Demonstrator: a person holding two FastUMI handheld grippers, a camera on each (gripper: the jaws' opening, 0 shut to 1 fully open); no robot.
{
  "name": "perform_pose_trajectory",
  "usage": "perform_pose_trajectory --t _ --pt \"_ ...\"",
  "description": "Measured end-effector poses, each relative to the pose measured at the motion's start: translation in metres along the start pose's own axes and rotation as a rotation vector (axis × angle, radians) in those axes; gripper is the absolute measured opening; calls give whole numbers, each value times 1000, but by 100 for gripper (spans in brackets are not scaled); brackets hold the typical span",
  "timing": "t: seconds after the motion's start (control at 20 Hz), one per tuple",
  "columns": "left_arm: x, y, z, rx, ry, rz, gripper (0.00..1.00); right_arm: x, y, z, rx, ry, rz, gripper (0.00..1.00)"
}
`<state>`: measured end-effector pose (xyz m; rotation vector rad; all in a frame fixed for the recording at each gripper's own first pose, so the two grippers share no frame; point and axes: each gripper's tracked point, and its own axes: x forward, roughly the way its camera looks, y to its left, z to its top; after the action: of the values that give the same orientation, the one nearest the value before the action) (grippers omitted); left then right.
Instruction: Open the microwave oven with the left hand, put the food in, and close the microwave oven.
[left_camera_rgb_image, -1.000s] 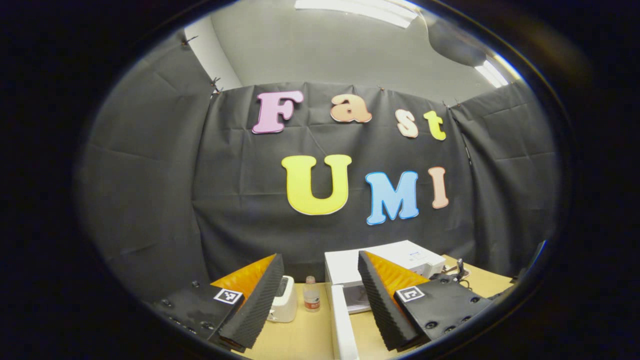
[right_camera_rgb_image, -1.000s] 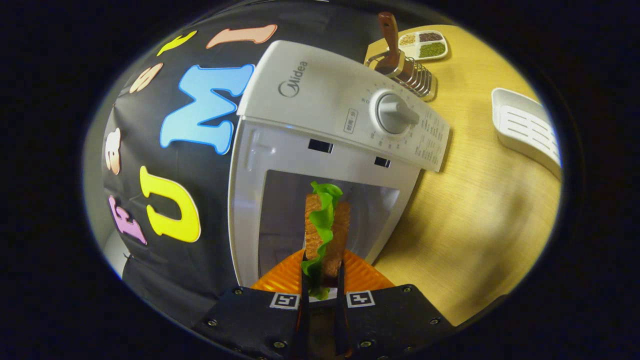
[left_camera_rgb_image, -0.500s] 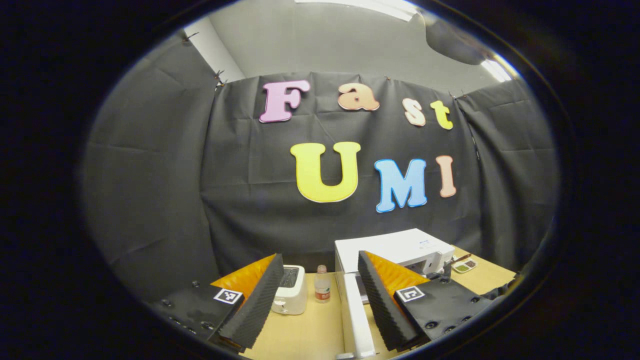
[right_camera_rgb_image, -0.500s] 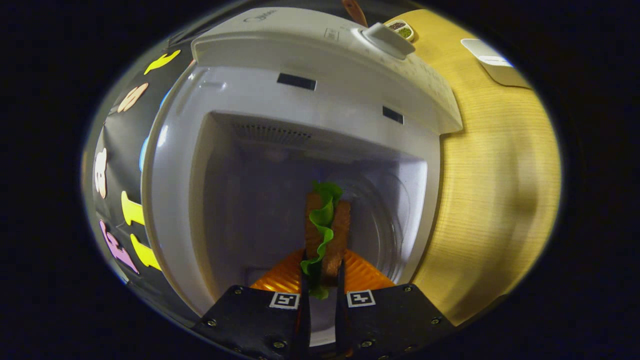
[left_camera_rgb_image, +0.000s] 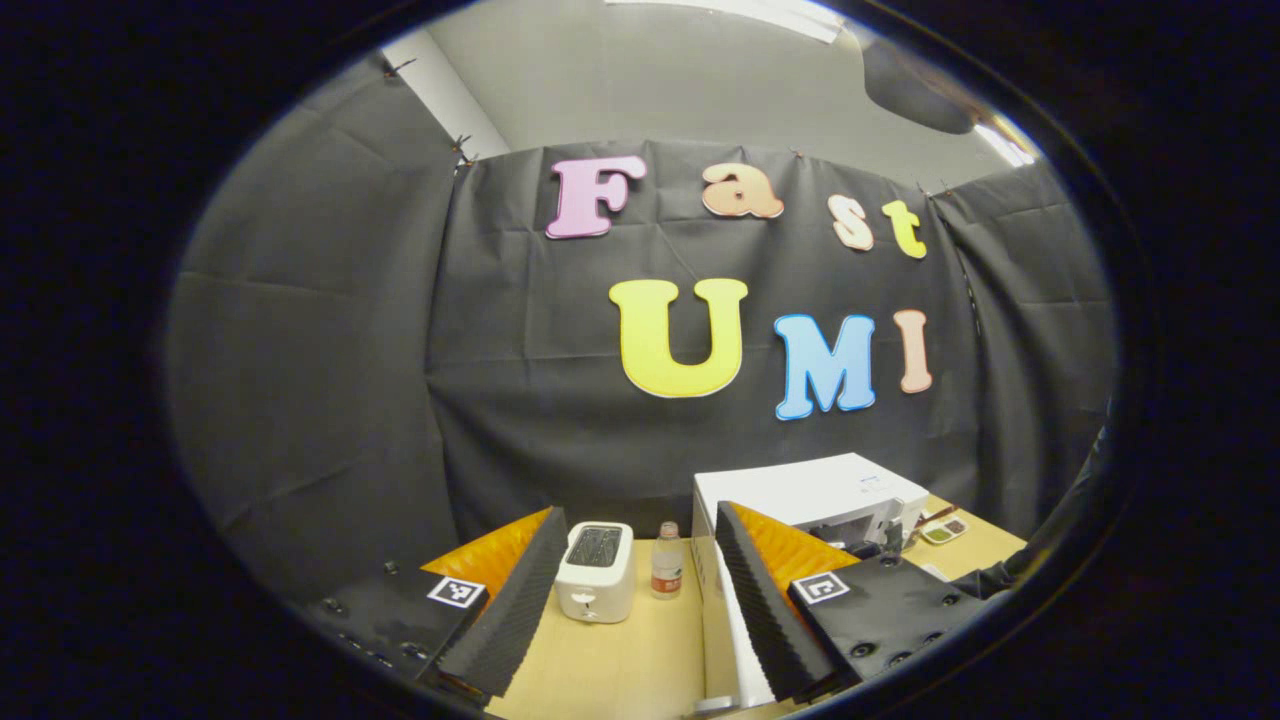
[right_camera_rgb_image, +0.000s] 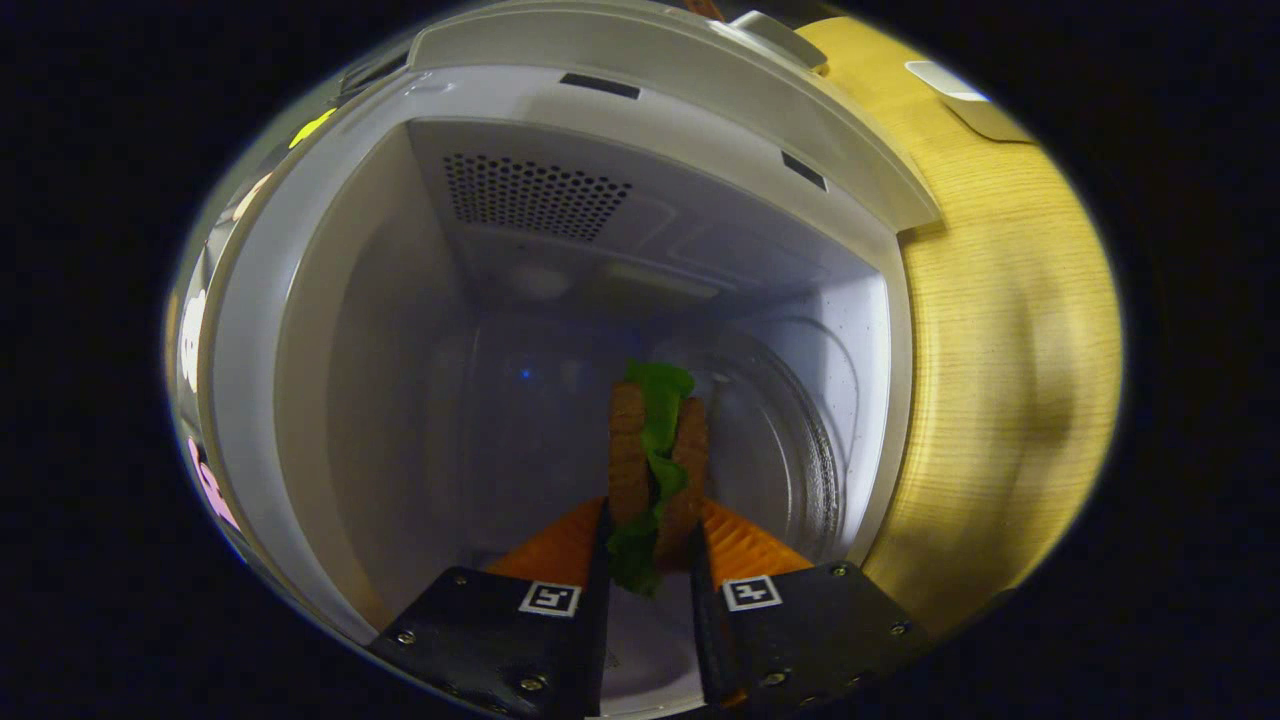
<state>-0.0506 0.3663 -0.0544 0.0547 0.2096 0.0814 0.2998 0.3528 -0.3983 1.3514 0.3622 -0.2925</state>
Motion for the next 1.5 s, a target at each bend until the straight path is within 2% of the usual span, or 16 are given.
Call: perform_pose_trajectory --t 0.1,0.15,0.2,0.25,0.55,0.85,1.0,1.25,1.4,1.5 --pt "4 -6 -1 -8 0 -14 96 -11 -8 -1 -40 21 -47 60" --pt "5 -10 0 -14 -5 -24 94 -16 -13 -2 -71 30 -46 87" --pt "6 -13 2 -17 -12 -31 96 -24 -14 -2 -109 40 -43 86" --pt "9 -15 3 -22 -19 -40 96 -33 -19 0 -165 48 -51 95" --pt "14 -34 6 -44 -39 -82 95 -79 -24 20 -375 61 1 97" --pt "18 -56 7 -47 -53 -116 95 -124 -6 59 -635 49 89 97" --pt "23 -67 5 -57 -59 -136 96 -158 18 90 -760 -11 136 97" --pt "32 -84 -6 -46 -71 -144 94 -227 64 144 -1034 -161 207 97" --pt "34 -94 -17 -43 -63 -155 97 -267 90 162 -1200 -220 246 96" --pt "32 -97 -20 -24 -64 -155 96 -289 105 173 -1262 -262 276 96"
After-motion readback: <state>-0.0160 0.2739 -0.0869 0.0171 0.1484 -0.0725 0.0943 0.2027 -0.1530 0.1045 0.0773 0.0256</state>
